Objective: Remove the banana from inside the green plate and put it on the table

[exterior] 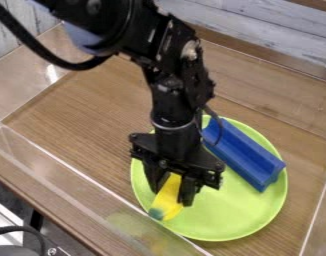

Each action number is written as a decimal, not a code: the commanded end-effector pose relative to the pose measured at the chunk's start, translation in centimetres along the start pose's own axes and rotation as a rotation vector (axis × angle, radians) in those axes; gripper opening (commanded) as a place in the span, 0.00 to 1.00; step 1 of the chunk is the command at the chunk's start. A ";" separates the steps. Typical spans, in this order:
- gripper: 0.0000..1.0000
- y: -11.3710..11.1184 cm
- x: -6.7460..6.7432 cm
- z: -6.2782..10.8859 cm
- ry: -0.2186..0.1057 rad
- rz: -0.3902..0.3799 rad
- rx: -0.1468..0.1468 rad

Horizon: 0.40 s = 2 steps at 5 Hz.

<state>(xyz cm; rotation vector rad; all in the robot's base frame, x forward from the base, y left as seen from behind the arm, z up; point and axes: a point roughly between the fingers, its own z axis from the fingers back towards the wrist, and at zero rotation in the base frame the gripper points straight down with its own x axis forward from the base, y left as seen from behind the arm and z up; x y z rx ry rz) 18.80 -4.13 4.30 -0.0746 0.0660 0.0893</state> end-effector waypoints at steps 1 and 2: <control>0.00 -0.2 1.0 1.7 -0.044 0.004 -0.007; 0.00 -0.4 1.4 2.4 -0.047 0.003 -0.007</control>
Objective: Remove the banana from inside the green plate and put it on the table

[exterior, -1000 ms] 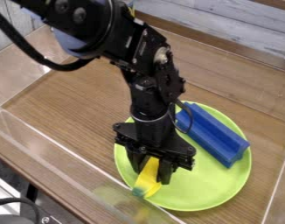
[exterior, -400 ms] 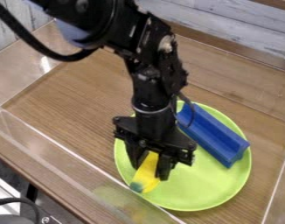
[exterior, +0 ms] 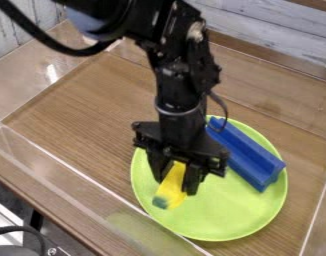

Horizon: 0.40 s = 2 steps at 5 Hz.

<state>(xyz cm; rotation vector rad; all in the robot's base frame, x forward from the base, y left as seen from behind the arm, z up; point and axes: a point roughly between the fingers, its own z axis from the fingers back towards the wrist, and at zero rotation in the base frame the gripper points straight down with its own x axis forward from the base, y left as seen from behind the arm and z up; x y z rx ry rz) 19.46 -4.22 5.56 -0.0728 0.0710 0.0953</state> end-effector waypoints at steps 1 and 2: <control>0.00 -0.3 1.4 1.9 -0.055 -0.011 -0.011; 0.00 -0.5 1.7 2.4 -0.065 -0.019 -0.008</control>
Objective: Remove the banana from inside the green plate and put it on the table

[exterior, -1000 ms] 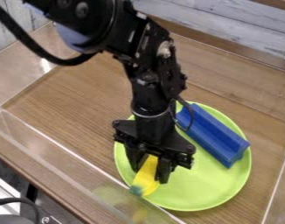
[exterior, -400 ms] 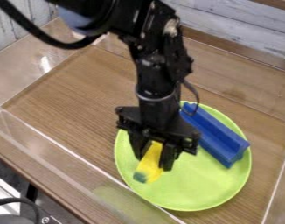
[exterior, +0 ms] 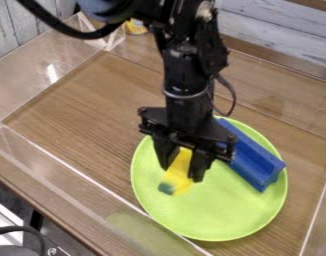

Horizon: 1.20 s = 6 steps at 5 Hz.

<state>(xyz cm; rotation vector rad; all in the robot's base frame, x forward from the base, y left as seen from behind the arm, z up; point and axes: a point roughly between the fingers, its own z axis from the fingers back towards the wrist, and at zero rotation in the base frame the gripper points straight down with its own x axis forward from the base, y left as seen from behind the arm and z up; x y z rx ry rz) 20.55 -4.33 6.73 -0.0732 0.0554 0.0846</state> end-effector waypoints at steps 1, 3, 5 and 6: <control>0.00 -0.6 0.9 1.5 -0.063 -0.015 -0.011; 0.00 -1.2 1.3 1.8 -0.091 -0.038 -0.018; 0.00 -2.3 1.2 2.1 -0.112 -0.047 -0.031; 0.00 -2.9 1.2 2.3 -0.122 -0.048 -0.038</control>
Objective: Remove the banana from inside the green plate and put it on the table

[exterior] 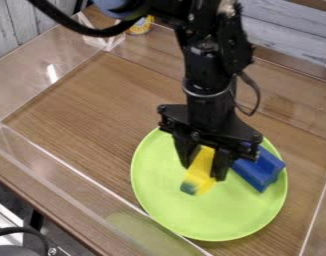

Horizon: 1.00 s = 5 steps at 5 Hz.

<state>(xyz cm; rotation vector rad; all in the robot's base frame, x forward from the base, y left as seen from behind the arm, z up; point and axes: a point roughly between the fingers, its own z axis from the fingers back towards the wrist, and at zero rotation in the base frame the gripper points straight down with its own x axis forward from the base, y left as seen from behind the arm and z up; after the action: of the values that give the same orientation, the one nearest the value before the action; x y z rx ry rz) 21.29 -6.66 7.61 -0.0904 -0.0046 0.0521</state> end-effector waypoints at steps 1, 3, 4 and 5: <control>0.00 -1.0 0.9 1.7 -0.071 -0.009 -0.028; 0.00 -1.9 0.7 2.3 -0.074 -0.006 -0.042; 0.00 -1.6 0.5 2.9 -0.054 -0.018 -0.029; 0.00 -1.1 0.7 4.0 -0.040 -0.030 -0.011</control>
<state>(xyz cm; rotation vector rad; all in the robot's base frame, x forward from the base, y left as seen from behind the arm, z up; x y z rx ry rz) 21.20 -7.38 10.24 -0.0854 0.0199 0.0224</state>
